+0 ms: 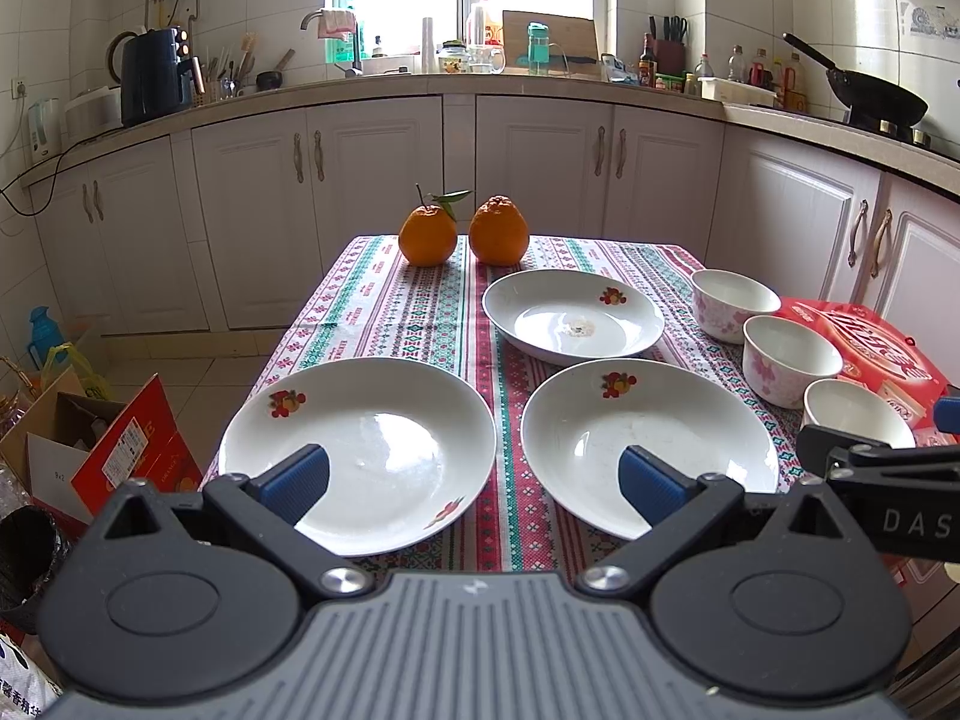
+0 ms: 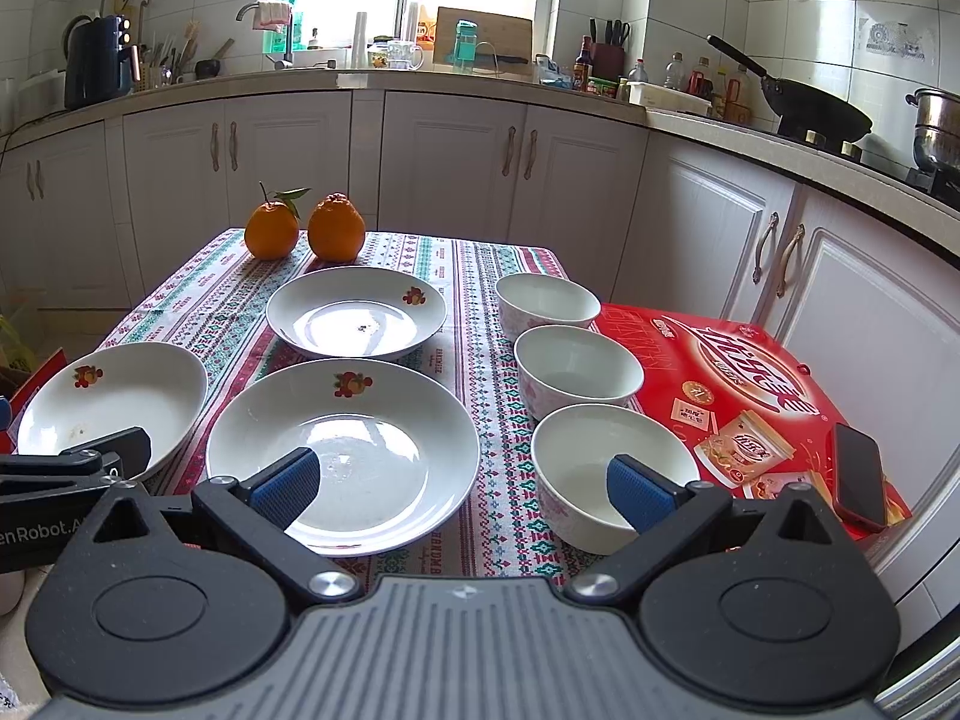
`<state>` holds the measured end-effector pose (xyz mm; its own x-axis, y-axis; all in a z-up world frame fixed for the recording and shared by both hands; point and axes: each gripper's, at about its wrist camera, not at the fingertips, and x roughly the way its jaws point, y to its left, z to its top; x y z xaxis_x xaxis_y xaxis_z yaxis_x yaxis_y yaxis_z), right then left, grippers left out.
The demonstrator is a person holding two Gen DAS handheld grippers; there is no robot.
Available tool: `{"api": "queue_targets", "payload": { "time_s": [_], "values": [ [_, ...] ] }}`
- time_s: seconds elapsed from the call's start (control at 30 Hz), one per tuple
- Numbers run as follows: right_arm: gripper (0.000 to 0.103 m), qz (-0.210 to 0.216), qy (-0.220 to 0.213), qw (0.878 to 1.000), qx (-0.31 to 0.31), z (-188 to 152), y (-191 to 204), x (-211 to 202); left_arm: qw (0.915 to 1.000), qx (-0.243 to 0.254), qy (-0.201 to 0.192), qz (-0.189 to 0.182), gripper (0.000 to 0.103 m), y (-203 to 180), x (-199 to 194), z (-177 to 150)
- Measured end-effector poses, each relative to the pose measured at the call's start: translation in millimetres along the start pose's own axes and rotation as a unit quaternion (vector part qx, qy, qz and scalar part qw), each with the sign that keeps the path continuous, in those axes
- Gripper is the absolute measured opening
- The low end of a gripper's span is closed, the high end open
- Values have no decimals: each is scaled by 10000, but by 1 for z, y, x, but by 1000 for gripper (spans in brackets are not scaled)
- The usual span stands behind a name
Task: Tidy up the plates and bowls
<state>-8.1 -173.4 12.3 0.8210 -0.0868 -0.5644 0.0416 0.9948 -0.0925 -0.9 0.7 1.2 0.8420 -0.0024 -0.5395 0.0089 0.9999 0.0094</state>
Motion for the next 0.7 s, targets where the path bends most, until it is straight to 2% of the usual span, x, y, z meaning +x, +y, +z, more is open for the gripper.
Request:
{"api": "queue_targets", "payload": {
  "time_s": [0.7],
  "values": [
    [103,-27,-12,10000,-20,2,1,-2,10000,2,4,3,102,0,0,1]
  ]
}}
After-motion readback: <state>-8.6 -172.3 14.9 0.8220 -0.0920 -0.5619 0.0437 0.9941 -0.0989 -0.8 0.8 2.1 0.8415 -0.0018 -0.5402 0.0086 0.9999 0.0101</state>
